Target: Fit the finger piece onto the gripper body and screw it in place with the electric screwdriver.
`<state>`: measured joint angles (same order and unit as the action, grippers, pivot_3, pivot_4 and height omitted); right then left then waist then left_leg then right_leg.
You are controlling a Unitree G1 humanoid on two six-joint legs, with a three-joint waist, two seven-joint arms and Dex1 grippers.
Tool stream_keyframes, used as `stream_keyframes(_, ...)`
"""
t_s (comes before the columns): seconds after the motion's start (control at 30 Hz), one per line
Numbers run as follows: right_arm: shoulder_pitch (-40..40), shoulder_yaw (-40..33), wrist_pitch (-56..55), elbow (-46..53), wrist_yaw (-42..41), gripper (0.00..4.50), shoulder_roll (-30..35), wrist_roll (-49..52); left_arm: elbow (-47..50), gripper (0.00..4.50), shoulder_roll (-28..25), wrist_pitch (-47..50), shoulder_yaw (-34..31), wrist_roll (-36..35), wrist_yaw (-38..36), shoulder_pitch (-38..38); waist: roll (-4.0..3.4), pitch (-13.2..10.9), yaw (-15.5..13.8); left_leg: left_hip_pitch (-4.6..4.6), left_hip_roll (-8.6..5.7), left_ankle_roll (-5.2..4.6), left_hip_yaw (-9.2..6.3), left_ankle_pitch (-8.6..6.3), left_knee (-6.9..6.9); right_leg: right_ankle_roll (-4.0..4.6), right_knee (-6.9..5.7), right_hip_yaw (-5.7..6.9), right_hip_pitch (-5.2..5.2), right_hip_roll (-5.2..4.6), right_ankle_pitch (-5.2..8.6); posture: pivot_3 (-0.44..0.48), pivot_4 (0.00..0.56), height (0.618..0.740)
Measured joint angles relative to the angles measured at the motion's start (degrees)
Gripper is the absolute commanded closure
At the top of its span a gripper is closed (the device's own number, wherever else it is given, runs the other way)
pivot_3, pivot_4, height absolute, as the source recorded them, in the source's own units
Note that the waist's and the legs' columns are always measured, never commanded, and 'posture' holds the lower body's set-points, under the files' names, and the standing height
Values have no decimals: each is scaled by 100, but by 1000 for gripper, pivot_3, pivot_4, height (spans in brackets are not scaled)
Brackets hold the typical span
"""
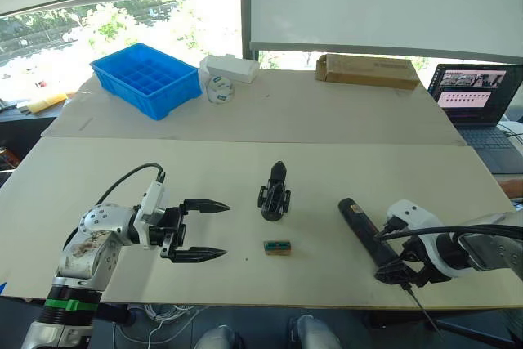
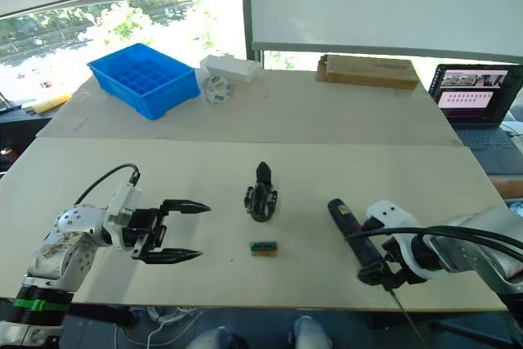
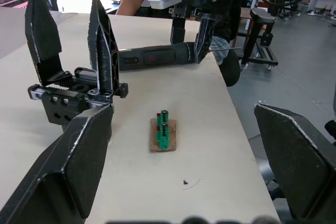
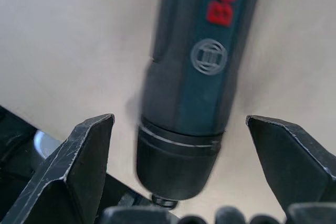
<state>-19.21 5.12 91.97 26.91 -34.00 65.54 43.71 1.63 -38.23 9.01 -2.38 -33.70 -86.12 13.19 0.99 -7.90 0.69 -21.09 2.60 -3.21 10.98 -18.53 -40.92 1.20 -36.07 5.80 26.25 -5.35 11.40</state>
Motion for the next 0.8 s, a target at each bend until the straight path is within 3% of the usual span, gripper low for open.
stream_keyframes(0.37,-639,815,15,-230,52,42,-91,-303,18,0,1,-31,13,11,-7,-34,33,19,37,5,5,1,3,0,-2,-1,1,0,-4,-3,-1,0,150,740)
stream_keyframes(0.4,-673,897,15,-237,53,559,-82,-357,15,0,8,-35,18,16,-6,-34,37,21,31,5,6,1,3,0,-2,0,2,0,-4,-4,-1,0,150,740)
stream_keyframes(0.6,-748,1054,13,-347,10,2519,-21,-613,9,0,30,-46,57,38,-7,-31,41,24,12,3,5,1,3,-1,-2,1,3,3,-3,-10,-1,0,150,740)
stream_keyframes(0.73,-633,961,-51,-343,-136,2589,62,-624,-12,0,30,-38,78,38,-11,1,39,23,-3,2,6,2,2,-1,-1,2,3,8,-3,-11,-1,0,150,740)
stream_keyframes(0.8,-404,527,-37,-377,-248,2589,0,-509,-14,0,33,57,73,-22,18,35,36,19,-28,-5,4,1,1,-1,-2,1,2,12,0,-10,-1,0,150,740)
